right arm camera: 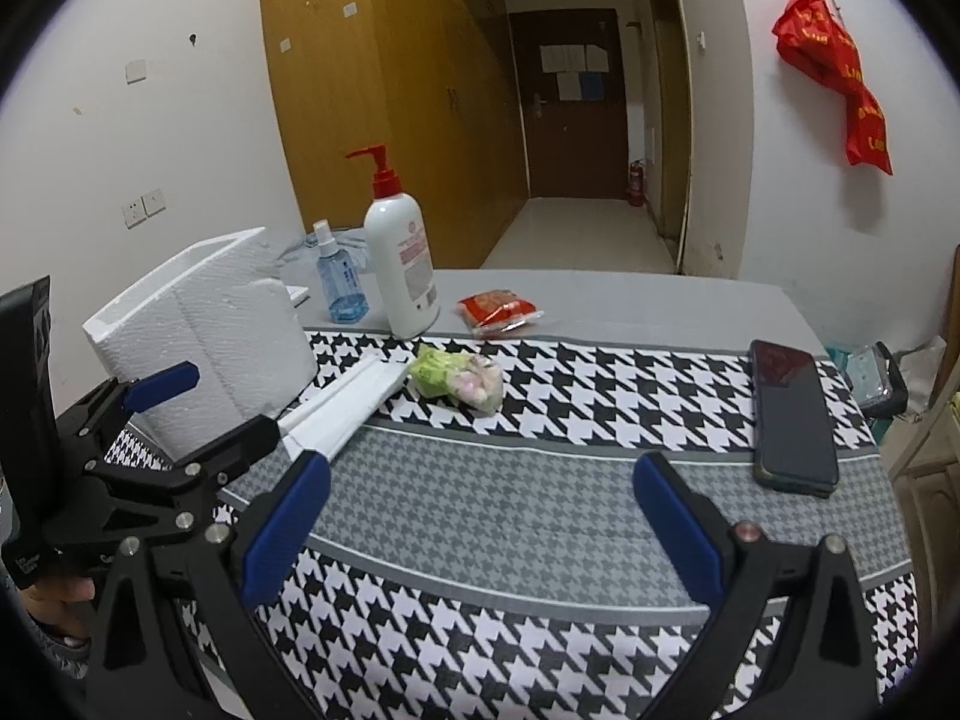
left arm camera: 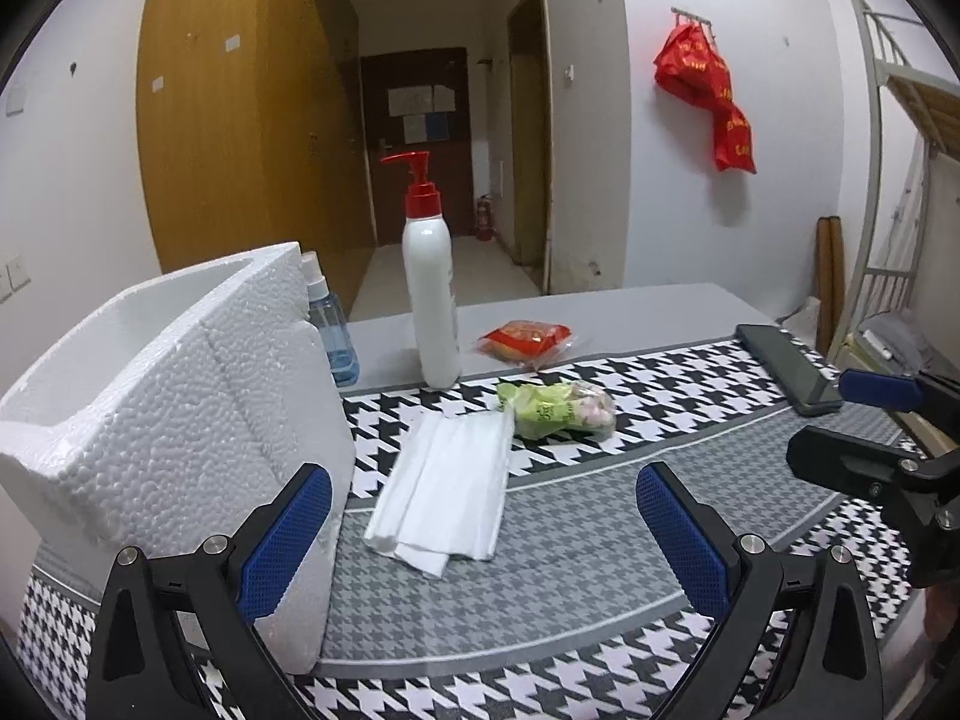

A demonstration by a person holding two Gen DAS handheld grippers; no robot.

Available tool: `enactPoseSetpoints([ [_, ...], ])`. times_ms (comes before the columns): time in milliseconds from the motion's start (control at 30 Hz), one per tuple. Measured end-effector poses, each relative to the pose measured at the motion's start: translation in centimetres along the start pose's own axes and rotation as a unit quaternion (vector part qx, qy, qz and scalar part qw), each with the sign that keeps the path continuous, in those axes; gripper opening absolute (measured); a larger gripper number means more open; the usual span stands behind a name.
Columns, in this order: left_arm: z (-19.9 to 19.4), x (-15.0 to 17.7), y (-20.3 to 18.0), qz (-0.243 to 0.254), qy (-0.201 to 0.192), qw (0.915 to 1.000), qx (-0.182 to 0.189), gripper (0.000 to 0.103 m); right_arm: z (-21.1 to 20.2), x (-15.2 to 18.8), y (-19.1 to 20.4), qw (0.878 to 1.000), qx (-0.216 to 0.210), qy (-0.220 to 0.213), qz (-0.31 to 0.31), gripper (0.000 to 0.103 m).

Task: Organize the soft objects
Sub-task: 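Move the left tool toward the folded white tissue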

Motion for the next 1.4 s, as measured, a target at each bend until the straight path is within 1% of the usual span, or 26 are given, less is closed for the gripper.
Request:
enactPoseSetpoints([
  [167,1.0,-0.3,-0.4,0.01,0.002,0.9999,-0.004,0.102,1.0,-0.8,-0.5,1.0,0.0,0.005,0.0,0.102],
  [267,1.5,-0.4,-1.1,0.014,0.006,0.9998,0.009,0.102,1.5,-0.9,-0.6,1.0,0.001,0.012,-0.003,0.102],
  [367,2.0,-0.5,-1.7,0.021,0.005,0.9997,0.008,0.102,1.4,-1.0,-0.9,1.0,0.0,0.009,-0.001,0.102],
  [500,3.3,-0.5,-1.1,0.012,0.02,0.9997,0.005,0.102,1.9,-1.1,-1.3,1.0,0.006,0.014,0.0,0.102],
  [567,4.1,-0.4,-0.7,0.007,0.031,0.9995,-0.002,0.102,2.3,-1.1,-1.3,1.0,0.005,0.02,-0.001,0.102],
  [667,4.6,-0.3,-0.6,0.008,0.037,0.9992,-0.007,0.102,2.9,-1.1,-1.2,1.0,0.003,0.024,-0.005,0.102],
  [833,6.0,0.4,0.0,-0.001,0.063,0.998,-0.012,0.095,3.6,-1.0,-0.9,0.999,0.003,0.035,-0.01,0.102],
  [933,6.4,0.7,0.6,-0.01,0.07,0.9974,-0.016,0.095,3.9,-1.0,-0.6,0.999,0.003,0.039,-0.015,0.102],
  [1133,7.1,1.1,1.4,-0.01,0.081,0.9964,-0.023,0.095,5.5,-1.4,-0.7,0.999,0.003,0.053,-0.011,0.102],
  [1267,7.5,1.1,1.5,-0.018,0.088,0.9958,-0.014,0.093,6.3,-1.9,-0.9,0.998,0.0,0.058,-0.005,0.102],
  [1400,8.5,1.1,1.6,-0.026,0.102,0.9944,-0.009,0.089,6.9,-2.3,-0.5,0.998,0.004,0.059,-0.014,0.102],
])
Point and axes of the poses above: each gripper's, at about its wrist camera, not at the fingertips, and z roughly the way its jaws point, y to its left, x to its underside, the point moved 6 cm from there along z, roughly the way its jaws point, and after that the axes turned 6 degrees about z, right-handed, at the moved point
